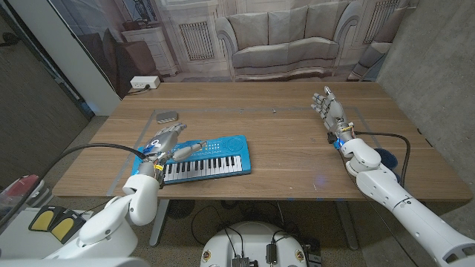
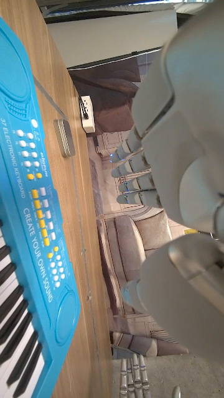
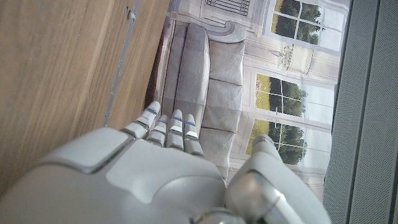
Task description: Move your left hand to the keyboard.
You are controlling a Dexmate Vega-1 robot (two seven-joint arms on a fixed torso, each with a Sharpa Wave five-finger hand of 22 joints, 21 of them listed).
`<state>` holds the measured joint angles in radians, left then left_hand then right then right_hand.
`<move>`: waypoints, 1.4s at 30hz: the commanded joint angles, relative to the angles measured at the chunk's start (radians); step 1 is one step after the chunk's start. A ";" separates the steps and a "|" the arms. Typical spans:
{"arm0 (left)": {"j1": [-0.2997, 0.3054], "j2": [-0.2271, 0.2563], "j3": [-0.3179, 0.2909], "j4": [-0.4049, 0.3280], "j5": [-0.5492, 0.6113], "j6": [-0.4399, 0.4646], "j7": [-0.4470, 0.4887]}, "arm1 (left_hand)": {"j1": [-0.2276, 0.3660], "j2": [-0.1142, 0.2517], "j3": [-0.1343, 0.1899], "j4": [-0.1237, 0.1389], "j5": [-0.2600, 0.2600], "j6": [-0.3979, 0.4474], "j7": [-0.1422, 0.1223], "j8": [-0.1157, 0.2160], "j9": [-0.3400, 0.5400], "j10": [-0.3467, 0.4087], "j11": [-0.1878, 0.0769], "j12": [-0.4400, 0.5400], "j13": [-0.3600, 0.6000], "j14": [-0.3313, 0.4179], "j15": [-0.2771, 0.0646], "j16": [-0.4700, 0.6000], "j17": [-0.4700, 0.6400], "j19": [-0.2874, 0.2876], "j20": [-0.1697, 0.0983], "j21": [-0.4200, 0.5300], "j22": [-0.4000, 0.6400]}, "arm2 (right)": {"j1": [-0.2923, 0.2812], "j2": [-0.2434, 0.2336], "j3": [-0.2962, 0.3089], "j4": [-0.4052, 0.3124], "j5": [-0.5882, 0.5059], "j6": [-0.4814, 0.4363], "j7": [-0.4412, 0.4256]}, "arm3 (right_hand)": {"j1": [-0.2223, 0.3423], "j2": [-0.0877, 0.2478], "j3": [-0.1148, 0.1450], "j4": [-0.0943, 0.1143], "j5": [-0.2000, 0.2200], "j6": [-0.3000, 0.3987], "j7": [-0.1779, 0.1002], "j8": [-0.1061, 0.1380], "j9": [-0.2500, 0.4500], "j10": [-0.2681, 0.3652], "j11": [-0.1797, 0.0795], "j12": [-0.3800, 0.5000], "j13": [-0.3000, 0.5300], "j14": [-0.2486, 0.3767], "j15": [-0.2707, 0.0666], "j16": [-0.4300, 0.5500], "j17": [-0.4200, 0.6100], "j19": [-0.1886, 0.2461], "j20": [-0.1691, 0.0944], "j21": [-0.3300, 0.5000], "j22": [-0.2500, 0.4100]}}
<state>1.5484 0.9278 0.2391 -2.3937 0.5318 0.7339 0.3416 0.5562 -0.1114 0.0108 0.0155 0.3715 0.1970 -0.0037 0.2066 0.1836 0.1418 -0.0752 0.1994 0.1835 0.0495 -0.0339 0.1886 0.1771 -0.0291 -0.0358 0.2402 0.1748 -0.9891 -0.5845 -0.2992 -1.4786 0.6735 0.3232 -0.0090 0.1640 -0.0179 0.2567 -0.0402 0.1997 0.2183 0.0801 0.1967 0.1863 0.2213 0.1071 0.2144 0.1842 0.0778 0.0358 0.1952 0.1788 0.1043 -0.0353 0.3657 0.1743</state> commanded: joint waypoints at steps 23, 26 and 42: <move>-0.096 0.008 0.118 0.115 -0.116 -0.029 0.081 | 0.020 0.007 -0.004 -0.005 0.019 0.003 0.001 -0.004 0.004 -0.001 0.001 0.000 0.004 -0.003 -0.028 -0.002 0.003 -0.006 -0.031 -0.014 0.003 | 0.001 0.010 -0.009 -0.007 -0.006 -0.004 -0.016 | 0.006 0.005 -0.002 -0.005 -0.002 0.007 0.000 0.000 0.003 0.006 -0.002 0.003 0.002 0.011 0.002 -0.005 0.005 0.016 -0.027 -0.011 0.003; -0.121 0.004 0.140 0.135 -0.126 -0.036 0.077 | 0.022 0.009 -0.004 -0.005 0.020 0.003 0.001 -0.004 0.004 -0.001 0.003 0.000 0.004 -0.003 -0.028 -0.002 0.003 -0.006 -0.030 -0.015 0.003 | -0.001 0.007 -0.008 -0.013 -0.008 -0.007 -0.020 | 0.006 0.006 -0.003 -0.005 -0.002 0.007 -0.001 0.000 0.003 0.006 -0.003 0.003 0.003 0.011 0.002 -0.005 0.005 0.017 -0.027 -0.012 0.003; -0.133 0.035 0.162 0.121 -0.148 -0.015 0.099 | 0.033 0.016 -0.004 -0.008 0.026 0.006 0.000 -0.004 0.004 0.000 -0.002 0.001 0.004 -0.003 -0.029 -0.002 0.003 -0.006 -0.031 -0.019 0.003 | -0.017 -0.006 0.001 -0.044 -0.015 -0.011 -0.035 | 0.007 0.006 -0.004 -0.006 -0.002 0.007 0.000 0.000 0.003 0.005 -0.004 0.003 0.003 0.012 0.001 -0.005 0.005 0.019 -0.027 -0.017 0.004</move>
<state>1.4249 0.9463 0.3843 -2.2702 0.4013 0.7061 0.4270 0.5838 -0.0960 0.0052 0.0098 0.3922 0.1971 -0.0036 0.2027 0.1836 0.1381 -0.0788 0.2001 0.1835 0.0469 -0.0365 0.1893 0.1771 -0.0292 -0.0358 0.2248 0.1745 -0.9963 -0.5830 -0.3049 -1.5057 0.6620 0.3159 -0.0347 0.1679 -0.0140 0.2526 -0.0443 0.1972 0.2181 0.0802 0.1967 0.1863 0.2212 0.1071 0.2144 0.1842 0.0778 0.0358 0.1952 0.1788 0.1134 -0.0372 0.3512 0.1743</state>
